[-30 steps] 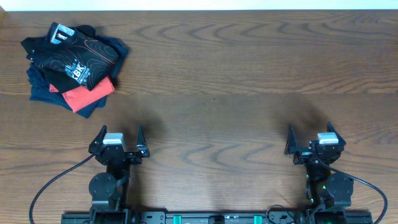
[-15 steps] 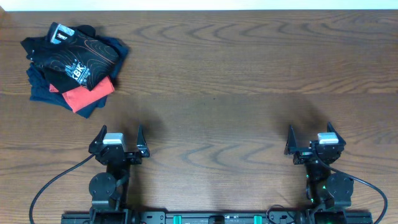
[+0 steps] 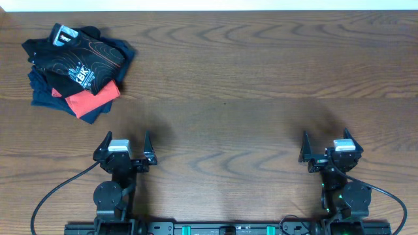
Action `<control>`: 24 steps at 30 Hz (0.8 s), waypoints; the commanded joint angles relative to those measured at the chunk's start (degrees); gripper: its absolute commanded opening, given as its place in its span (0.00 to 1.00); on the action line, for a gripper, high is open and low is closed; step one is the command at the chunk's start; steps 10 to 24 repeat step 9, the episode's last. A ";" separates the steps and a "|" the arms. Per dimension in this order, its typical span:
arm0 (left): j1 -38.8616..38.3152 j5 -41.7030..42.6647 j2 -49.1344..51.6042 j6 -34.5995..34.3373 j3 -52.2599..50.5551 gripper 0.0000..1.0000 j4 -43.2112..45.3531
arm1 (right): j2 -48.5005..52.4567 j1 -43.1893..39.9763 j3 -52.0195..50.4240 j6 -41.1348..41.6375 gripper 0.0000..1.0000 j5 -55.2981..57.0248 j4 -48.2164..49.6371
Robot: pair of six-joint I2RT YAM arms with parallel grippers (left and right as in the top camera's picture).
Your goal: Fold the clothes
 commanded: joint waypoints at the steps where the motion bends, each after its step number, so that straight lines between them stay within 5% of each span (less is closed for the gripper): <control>1: 0.24 -2.23 -0.37 -0.04 -0.76 0.98 -2.64 | -0.35 0.46 -0.24 -0.92 0.99 0.00 -0.02; 24: 0.24 -2.23 -0.37 -0.04 -0.76 0.98 -2.64 | -0.35 0.46 -0.24 -0.92 0.99 0.00 -0.02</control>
